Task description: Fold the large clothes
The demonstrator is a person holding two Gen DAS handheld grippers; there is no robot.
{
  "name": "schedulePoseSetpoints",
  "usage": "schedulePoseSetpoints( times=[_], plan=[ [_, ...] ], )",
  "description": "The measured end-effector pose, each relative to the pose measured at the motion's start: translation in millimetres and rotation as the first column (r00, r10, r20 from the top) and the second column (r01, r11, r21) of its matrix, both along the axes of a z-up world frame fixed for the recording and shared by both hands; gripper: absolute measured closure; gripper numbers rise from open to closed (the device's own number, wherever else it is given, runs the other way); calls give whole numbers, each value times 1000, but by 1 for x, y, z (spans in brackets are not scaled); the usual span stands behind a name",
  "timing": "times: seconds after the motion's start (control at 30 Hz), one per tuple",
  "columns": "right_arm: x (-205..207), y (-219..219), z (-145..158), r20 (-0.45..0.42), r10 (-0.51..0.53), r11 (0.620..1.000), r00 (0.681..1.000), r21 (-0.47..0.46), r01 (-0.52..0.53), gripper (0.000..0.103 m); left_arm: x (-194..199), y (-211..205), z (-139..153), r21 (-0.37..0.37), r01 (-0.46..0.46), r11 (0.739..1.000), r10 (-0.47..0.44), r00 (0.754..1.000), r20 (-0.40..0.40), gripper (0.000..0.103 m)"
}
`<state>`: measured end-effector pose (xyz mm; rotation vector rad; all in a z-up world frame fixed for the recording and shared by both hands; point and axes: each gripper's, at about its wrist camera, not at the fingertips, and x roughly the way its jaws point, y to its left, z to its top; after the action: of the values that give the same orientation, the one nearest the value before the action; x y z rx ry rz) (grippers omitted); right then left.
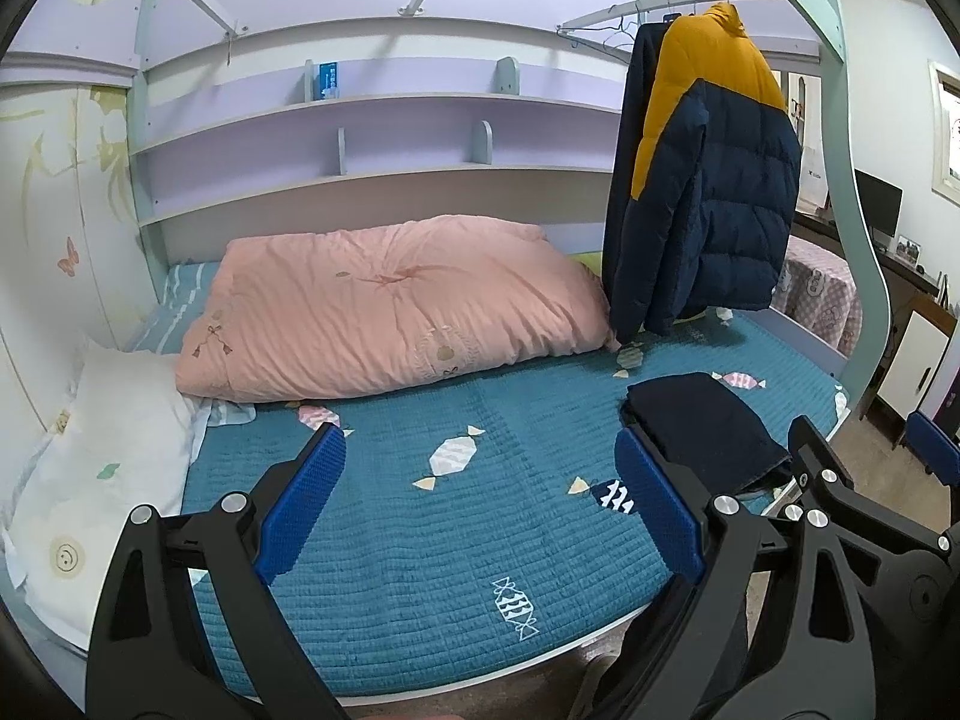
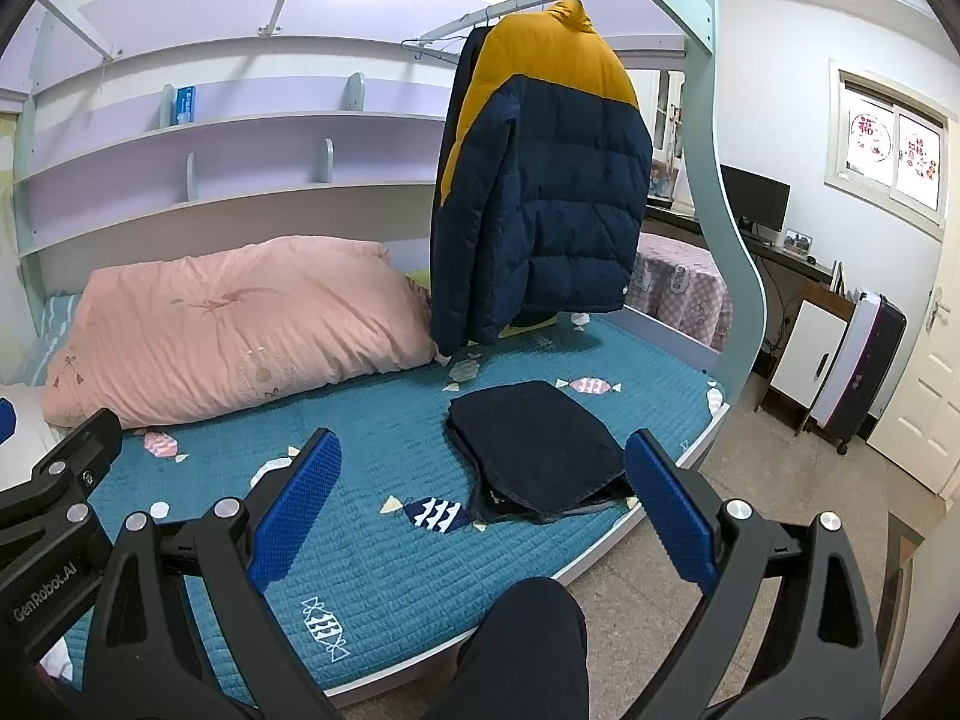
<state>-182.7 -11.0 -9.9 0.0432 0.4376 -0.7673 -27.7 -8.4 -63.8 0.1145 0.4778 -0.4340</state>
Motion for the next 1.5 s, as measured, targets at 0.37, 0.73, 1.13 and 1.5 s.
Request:
schedulePoseSetpoints(
  times=[0.37, 0.73, 1.13, 1.5],
  plan=[
    [1, 0, -1, -7, 2, 1000, 1000, -2, -2, 11, 4, 4, -1, -12, 13, 1000, -13, 1000, -3, 11],
    [7, -7, -5, -23, 17, 1000, 1000, 1, -17, 11, 12, 7, -2, -2, 19, 1000, -19, 1000, -18, 11],
    [5, -13, -6, -28, 35, 999, 999, 2, -35, 11, 19, 7, -3, 4, 23, 1000, -23, 999, -25, 11],
    [6, -16, -6, -33, 41, 999, 999, -4, -41, 11, 18, 9, -5, 4, 20, 1000, -20, 1000, -21, 11]
  ],
)
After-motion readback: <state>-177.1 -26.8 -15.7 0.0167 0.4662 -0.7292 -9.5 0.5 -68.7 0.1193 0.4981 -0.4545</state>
